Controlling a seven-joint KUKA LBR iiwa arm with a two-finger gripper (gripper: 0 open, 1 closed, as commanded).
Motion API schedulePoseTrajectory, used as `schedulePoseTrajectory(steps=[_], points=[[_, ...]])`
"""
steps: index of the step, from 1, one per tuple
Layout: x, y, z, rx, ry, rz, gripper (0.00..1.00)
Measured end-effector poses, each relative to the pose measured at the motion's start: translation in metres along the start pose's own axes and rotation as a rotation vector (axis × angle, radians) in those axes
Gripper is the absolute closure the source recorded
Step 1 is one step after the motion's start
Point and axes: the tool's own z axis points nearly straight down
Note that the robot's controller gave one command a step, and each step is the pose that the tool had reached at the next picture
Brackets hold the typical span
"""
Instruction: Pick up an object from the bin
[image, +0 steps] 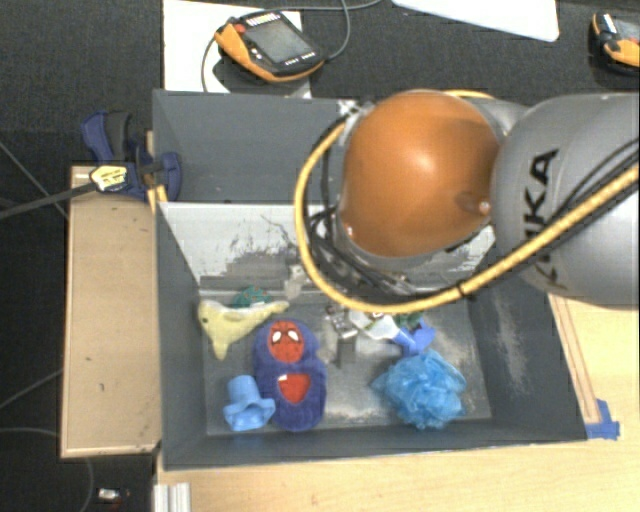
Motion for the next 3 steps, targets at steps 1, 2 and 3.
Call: schedulePoseTrajectory(steps=[1,2,3], points=[[-0.004,0.016,0.033,0.001,-0.004,-0.361,0.00],[-0.001,0.014,0.032,0.002,-0.006,-0.490,0.00],[0.002,0.023,0.053,0.000,-0.006,-0.321,0.00]])
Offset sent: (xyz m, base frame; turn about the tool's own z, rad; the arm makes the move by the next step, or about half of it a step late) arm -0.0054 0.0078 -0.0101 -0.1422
